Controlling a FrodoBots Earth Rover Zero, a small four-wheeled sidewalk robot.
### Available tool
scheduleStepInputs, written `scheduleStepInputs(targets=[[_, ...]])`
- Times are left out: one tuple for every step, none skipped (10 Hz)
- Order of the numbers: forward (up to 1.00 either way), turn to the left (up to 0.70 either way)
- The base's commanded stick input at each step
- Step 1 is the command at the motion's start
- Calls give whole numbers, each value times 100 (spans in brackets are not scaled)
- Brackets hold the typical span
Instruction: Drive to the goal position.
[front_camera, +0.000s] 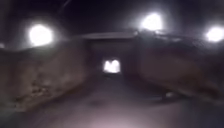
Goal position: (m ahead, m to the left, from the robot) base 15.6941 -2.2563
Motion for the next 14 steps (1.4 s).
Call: scheduleStepInputs(targets=[[100, 8], [100, 8], [100, 8], [100, 8], [100, 8], [100, 8], [100, 8], [100, 8], [100, 8], [100, 8], [100, 7], [100, 5], [100, 1], [100, 0]])
